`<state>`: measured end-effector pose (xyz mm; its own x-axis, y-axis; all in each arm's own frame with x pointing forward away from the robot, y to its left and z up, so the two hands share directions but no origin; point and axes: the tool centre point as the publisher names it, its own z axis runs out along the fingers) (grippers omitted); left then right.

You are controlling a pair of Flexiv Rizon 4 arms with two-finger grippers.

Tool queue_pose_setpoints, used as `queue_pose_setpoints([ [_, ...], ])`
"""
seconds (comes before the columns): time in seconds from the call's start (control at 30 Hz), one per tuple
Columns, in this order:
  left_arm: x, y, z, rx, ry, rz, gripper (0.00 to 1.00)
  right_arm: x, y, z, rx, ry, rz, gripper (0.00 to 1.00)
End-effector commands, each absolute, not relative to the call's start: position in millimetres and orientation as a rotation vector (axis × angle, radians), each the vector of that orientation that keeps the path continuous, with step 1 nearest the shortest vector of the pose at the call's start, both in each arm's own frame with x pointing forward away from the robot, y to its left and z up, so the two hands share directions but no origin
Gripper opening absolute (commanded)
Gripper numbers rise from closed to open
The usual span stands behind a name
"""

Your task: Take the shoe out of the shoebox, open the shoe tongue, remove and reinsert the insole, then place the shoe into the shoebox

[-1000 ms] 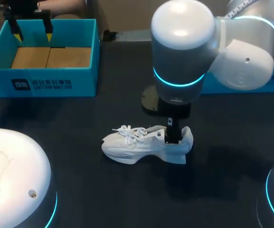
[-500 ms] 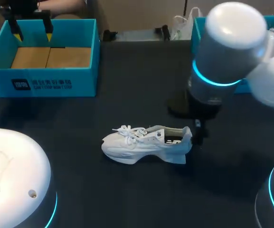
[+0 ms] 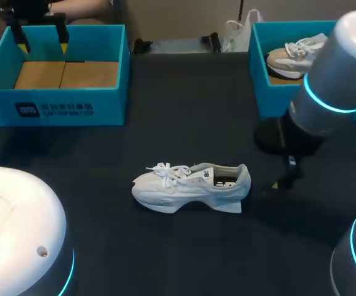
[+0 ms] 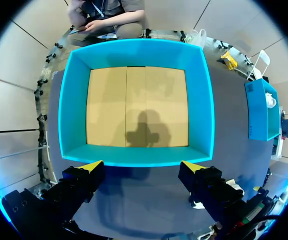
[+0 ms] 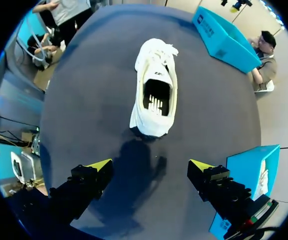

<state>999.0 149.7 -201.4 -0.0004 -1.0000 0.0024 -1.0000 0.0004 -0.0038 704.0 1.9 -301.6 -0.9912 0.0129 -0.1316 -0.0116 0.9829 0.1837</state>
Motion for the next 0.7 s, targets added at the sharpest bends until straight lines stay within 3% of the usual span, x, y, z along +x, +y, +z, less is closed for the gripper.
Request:
queue_pose_setpoints([
  [0.03,999.1,149.8,-200.8,-2.221,2.221,-0.004,1.0,702.3,-4.7,-317.8,-0.039,2.843,0.978,1.0],
  [0.7,999.1,149.8,-200.8,-2.221,2.221,-0.004,1.0,715.2,-7.5,-363.9,0.056,2.715,1.282,1.0],
])
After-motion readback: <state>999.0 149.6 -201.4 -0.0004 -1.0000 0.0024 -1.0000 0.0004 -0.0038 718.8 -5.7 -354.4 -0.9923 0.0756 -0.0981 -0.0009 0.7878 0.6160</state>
